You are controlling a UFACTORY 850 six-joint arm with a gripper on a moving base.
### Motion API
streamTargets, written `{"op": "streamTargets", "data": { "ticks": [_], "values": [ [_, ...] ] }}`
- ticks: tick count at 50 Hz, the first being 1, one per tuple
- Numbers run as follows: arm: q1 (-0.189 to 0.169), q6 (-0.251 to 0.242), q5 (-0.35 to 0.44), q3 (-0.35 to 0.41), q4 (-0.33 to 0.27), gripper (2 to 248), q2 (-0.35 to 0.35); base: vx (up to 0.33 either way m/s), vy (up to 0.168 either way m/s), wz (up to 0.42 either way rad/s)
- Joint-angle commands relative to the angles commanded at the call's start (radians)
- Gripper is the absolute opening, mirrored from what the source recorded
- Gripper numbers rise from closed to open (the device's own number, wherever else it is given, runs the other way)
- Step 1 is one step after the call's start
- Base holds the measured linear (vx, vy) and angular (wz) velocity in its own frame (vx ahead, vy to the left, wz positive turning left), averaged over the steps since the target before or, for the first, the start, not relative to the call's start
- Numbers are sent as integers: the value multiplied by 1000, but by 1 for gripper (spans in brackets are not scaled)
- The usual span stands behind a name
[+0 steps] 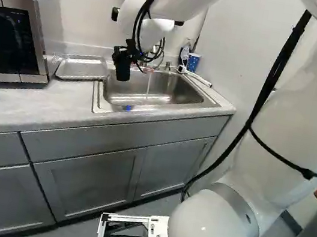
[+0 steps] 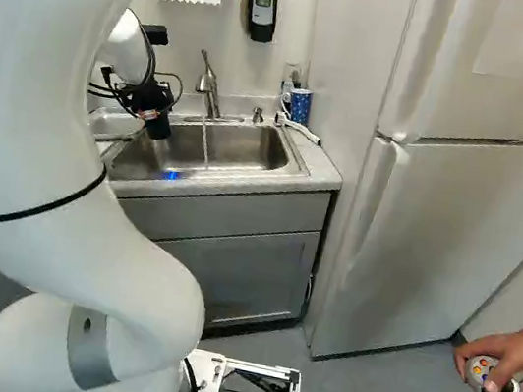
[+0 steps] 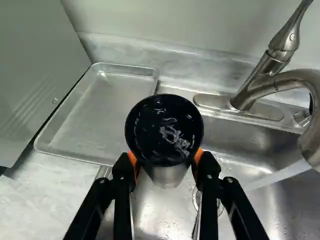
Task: Rinse the cup and place it in the tray
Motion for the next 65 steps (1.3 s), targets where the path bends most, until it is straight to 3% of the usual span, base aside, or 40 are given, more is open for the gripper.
{"op": "streamTargets", "data": {
  "ticks": [37,65],
  "values": [
    [0,0,-102,-20,0,122,65,0,0,0],
    [0,0,-108,-42,0,122,108,0,0,0]
  ]
}}
